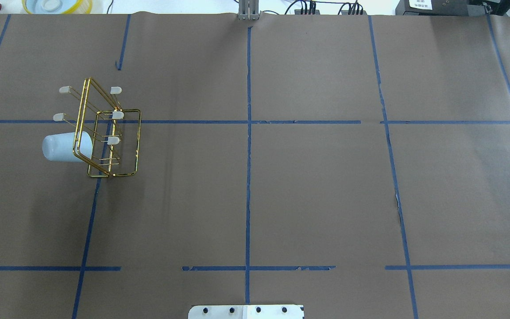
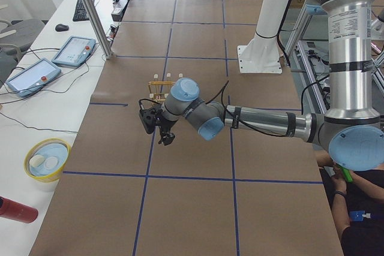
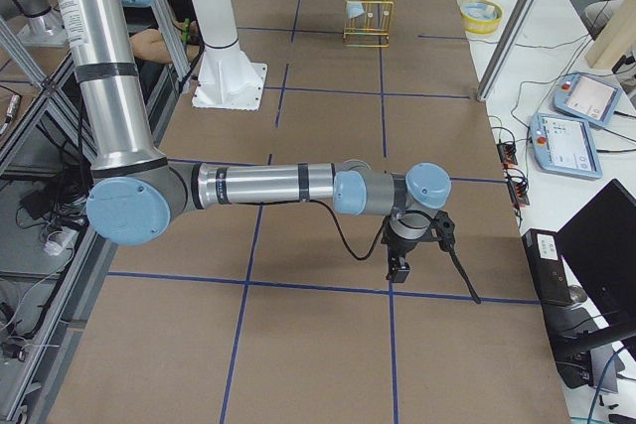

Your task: Hang cup on cup holder

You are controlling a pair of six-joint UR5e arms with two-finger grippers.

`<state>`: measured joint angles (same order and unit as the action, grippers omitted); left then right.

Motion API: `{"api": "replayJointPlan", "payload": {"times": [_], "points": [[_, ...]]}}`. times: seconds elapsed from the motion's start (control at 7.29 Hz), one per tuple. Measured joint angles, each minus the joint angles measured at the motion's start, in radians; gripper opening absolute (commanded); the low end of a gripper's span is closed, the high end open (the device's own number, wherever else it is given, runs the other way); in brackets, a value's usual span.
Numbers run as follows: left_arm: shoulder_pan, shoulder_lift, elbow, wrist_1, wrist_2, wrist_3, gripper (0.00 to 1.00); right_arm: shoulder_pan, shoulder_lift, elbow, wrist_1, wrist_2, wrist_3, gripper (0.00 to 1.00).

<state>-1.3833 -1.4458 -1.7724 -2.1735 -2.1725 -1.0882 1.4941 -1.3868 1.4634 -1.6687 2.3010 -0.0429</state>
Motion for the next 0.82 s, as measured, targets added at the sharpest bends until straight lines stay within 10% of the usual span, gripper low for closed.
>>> {"api": "replayJointPlan", "payload": {"times": [0.82], "points": [[-0.191,-0.028,0.026,0.552,-0.071,1.0,1.0,0.0,0.0,0.0,0.001,0.0,0.0,1.0]]}}
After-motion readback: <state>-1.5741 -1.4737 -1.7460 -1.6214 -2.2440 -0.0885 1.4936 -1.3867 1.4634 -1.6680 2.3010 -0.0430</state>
